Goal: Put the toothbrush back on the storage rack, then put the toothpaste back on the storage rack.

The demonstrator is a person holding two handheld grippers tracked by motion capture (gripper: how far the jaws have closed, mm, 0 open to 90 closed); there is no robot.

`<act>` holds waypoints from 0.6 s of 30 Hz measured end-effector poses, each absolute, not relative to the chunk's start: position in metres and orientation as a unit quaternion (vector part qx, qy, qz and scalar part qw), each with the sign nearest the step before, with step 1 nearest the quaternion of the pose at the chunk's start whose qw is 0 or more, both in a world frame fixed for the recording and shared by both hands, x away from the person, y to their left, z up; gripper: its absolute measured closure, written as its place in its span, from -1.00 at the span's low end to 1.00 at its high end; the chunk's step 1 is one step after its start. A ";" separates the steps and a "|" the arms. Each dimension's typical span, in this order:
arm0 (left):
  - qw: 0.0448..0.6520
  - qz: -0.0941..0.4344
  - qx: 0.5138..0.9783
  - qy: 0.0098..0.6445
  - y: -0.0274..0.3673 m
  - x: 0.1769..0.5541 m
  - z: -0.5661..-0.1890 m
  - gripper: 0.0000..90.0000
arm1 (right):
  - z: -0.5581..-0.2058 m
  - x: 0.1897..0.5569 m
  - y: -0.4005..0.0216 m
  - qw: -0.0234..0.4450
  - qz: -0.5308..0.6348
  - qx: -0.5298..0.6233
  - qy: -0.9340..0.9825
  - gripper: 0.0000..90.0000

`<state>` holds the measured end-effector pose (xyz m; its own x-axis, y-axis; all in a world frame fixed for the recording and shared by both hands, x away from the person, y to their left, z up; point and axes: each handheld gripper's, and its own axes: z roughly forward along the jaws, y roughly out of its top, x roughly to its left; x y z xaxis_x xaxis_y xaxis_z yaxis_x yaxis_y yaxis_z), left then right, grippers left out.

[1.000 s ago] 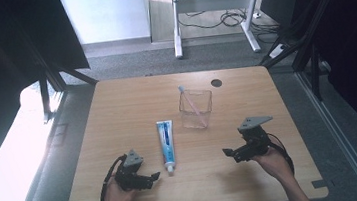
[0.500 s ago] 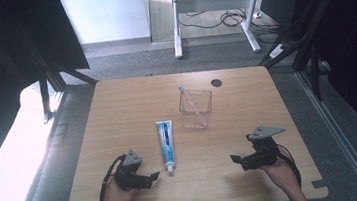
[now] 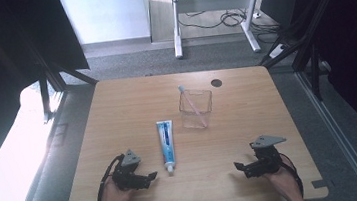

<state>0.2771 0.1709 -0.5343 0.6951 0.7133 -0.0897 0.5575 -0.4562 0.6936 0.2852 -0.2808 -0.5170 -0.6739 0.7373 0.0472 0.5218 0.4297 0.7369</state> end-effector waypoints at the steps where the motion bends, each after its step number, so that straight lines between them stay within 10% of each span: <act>1: 0.363 0.108 0.846 0.376 0.171 0.277 -0.534 -0.70 | -0.518 0.285 -0.282 0.143 0.379 0.378 0.832 -0.97; 18: 0.361 0.103 0.841 0.390 0.171 0.278 -0.526 -0.69 | -0.524 0.283 -0.289 0.167 0.371 0.380 0.830 -0.93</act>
